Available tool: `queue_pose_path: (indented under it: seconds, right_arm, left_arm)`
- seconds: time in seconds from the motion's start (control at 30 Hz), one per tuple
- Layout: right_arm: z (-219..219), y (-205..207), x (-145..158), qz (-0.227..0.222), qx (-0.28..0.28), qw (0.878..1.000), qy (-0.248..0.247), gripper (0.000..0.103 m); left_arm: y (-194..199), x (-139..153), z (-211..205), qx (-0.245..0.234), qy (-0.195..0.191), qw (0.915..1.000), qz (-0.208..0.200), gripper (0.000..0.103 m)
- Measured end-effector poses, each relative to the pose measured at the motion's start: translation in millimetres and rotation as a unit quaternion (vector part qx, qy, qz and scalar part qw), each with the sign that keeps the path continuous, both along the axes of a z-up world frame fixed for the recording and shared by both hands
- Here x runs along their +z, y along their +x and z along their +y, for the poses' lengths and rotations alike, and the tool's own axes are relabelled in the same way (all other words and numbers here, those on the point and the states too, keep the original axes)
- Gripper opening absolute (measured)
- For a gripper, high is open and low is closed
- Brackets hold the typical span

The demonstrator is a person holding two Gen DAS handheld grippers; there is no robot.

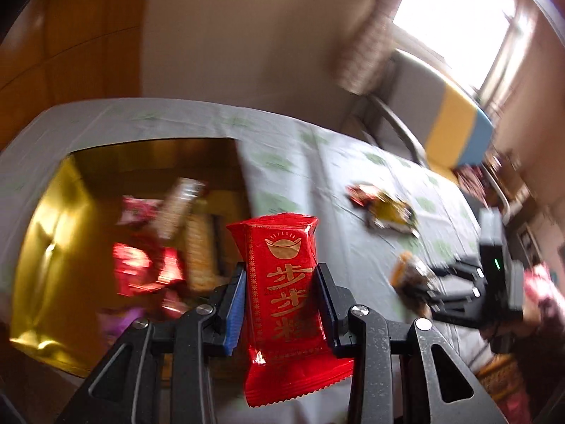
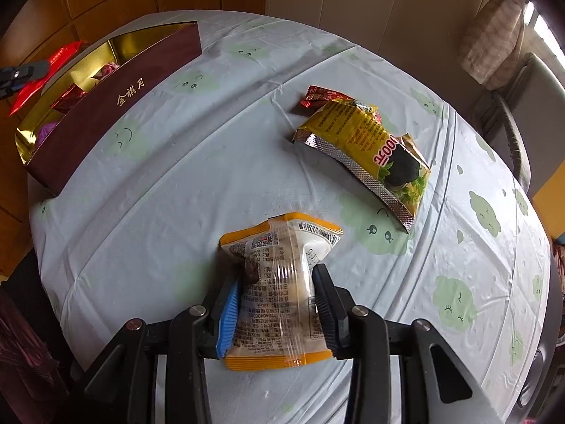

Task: Organize snacks
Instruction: 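Carry the red packet into the gold box and release it with the left gripper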

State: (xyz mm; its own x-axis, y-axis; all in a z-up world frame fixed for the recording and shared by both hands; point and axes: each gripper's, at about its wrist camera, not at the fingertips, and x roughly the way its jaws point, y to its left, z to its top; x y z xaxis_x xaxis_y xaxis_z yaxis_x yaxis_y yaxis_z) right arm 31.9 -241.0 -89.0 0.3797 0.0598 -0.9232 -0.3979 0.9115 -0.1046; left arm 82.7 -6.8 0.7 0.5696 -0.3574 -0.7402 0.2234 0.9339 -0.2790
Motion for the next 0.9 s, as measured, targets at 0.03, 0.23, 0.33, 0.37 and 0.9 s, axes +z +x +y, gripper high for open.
queue_pose_path:
  seconds: [0.03,0.23,0.33,0.37,0.9]
  right_arm:
    - [0.7,-0.4,0.1,0.0,0.001,1.0,-0.001,0.04]
    - [-0.1,0.8,0.0,-0.001,0.003,1.0,-0.003,0.04]
    - [-0.6,0.6,-0.1,-0.001,0.002,1.0,-0.002,0.04]
    - [-0.5,0.3,0.0,-0.001,0.002,1.0,-0.002,0.04]
    - [-0.3,-0.2,-0.2,-0.002,0.003,1.0,-0.005,0.04]
  left_arm:
    - [9.5,-0.6,19.5,0.029,-0.003,0.9996,0.007,0.037]
    - [48.5,-27.5,101.7,0.132,0.004,0.9893,0.063,0.037]
    - [60.4,-45.9,123.3,0.159,0.01,0.9832,0.09,0.037]
    - [63.6,-51.3,126.5,0.162,0.01,0.982,0.098,0.037]
    - [79.6,-70.8,130.6,0.194,0.035,0.9736,0.115,0.046]
